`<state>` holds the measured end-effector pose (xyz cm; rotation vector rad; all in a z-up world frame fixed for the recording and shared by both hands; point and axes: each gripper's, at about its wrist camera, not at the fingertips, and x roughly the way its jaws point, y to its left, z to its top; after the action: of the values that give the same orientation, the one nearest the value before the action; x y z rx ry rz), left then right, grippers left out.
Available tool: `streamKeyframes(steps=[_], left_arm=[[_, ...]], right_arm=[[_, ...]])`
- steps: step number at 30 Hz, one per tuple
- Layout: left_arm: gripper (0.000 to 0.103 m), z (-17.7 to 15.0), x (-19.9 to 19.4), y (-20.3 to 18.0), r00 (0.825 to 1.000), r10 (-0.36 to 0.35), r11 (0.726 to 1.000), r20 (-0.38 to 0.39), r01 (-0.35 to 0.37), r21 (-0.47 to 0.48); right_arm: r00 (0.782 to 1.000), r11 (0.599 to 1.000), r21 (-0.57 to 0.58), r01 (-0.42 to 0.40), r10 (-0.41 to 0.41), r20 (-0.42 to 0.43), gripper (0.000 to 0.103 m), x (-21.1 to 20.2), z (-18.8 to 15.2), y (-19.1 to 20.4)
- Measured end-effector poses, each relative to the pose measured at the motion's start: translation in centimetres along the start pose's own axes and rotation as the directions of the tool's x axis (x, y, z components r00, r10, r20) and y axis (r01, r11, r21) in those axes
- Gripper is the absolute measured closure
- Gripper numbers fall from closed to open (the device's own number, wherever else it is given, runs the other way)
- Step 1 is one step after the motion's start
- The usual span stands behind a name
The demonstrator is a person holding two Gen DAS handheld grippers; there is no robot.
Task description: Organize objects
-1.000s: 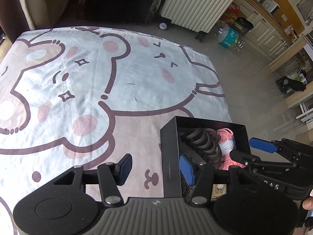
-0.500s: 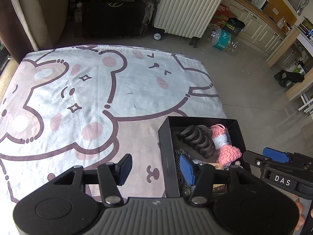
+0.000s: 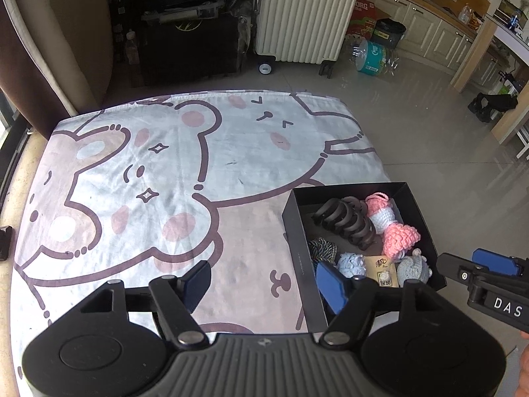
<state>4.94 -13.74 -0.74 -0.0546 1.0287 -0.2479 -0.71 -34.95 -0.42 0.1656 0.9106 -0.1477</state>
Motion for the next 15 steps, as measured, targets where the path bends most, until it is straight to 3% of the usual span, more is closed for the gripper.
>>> streamKeyframes(steps=[5, 15], left_arm=[[0.021, -0.9, -0.5, -0.1, 1.000, 0.020, 0.999, 0.004, -0.020, 0.044], [0.007, -1.9, -0.7, 0.6, 0.999, 0.053, 0.996, -0.007, -0.052, 0.066]], right_arm=[[0.999, 0.999, -0.012, 0.035, -0.034, 0.013, 0.041, -0.7, -0.9, 0.3], [0.991, 0.991, -0.032, 0.128, -0.127, 0.039, 0.023, -1.8, -2.1, 0.2]])
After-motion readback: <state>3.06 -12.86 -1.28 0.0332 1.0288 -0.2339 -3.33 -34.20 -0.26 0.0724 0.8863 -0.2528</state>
